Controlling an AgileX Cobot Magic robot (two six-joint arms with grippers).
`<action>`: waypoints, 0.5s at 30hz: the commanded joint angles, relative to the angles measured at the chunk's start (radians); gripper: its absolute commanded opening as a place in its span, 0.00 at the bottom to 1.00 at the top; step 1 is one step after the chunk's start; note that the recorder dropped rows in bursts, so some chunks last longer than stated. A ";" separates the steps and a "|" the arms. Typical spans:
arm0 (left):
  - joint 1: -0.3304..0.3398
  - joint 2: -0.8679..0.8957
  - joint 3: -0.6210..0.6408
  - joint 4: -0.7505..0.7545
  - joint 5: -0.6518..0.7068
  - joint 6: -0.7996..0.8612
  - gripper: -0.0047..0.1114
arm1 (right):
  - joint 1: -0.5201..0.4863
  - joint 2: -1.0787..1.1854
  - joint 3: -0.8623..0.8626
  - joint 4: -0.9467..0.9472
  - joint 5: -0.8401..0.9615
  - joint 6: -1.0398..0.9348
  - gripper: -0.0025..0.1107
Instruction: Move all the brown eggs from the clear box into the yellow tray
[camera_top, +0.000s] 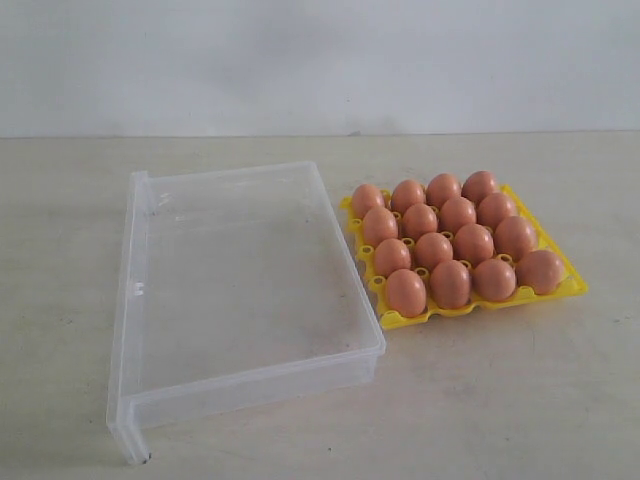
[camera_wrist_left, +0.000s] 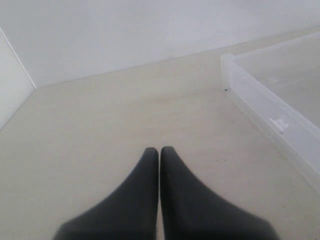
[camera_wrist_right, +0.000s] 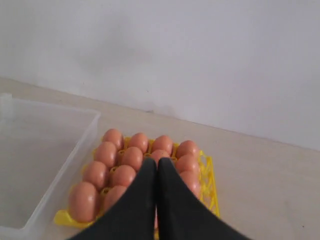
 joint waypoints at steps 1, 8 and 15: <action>-0.004 -0.001 0.003 -0.002 -0.001 -0.005 0.05 | 0.001 -0.090 0.059 0.859 0.099 -0.811 0.02; -0.004 -0.001 0.003 -0.002 -0.001 -0.005 0.05 | 0.001 -0.187 0.127 1.918 0.127 -1.850 0.02; -0.004 -0.001 0.003 -0.002 -0.001 -0.005 0.05 | -0.009 -0.202 0.137 2.180 0.356 -2.080 0.02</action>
